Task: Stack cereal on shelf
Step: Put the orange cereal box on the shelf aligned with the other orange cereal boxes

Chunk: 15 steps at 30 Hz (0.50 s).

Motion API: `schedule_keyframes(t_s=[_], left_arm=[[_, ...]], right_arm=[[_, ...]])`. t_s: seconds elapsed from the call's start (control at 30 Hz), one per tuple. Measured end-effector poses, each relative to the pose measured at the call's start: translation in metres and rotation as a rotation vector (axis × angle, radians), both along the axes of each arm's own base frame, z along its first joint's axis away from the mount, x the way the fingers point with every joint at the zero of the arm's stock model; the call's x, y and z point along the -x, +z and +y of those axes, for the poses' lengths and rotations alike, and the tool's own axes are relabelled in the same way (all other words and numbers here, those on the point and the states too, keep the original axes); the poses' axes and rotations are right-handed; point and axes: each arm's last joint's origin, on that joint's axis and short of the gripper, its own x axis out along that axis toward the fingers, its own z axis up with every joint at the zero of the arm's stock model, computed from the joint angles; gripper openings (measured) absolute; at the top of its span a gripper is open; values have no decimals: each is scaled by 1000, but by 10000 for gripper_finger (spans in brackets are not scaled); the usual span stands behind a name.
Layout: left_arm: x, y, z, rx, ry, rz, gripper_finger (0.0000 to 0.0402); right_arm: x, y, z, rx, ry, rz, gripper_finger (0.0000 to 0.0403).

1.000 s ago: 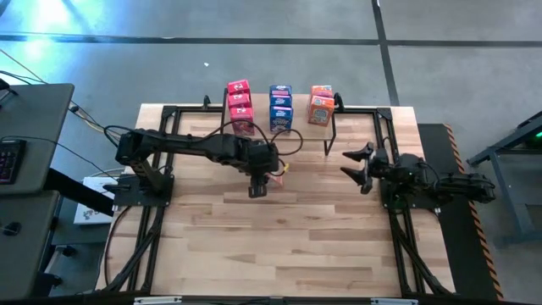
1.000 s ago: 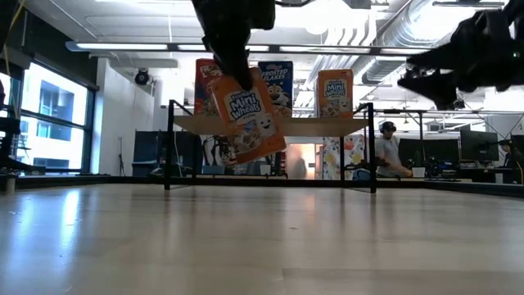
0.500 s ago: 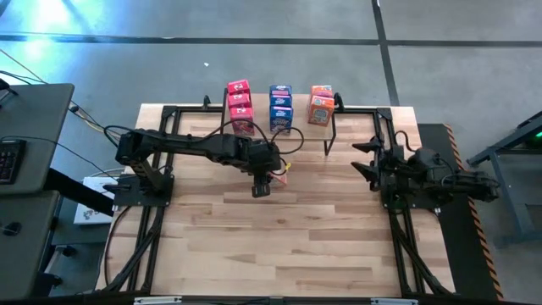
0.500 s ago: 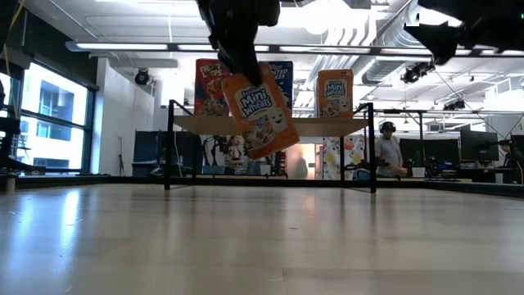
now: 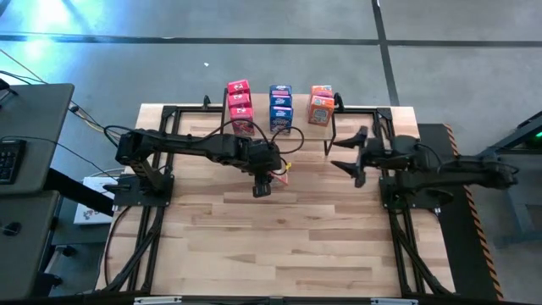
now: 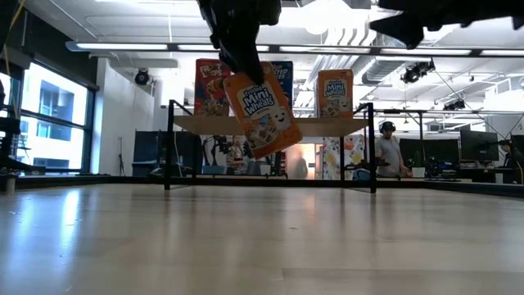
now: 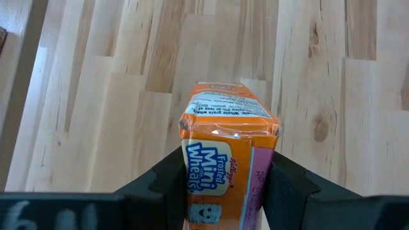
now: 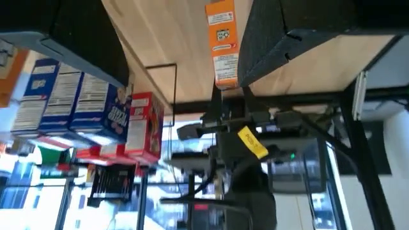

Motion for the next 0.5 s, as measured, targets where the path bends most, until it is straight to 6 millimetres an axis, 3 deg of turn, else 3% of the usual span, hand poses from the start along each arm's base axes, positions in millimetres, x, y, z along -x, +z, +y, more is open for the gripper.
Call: schedule_keyframes(t_s=[0.23, 0.5], left_arm=[[0, 0, 0, 0, -1, 0, 149], [0, 0, -1, -1, -4, 0, 149]], right_arm=[[-35, 8, 4, -11, 69, 105, 284], [-74, 0, 12, -25, 119, 228, 284]])
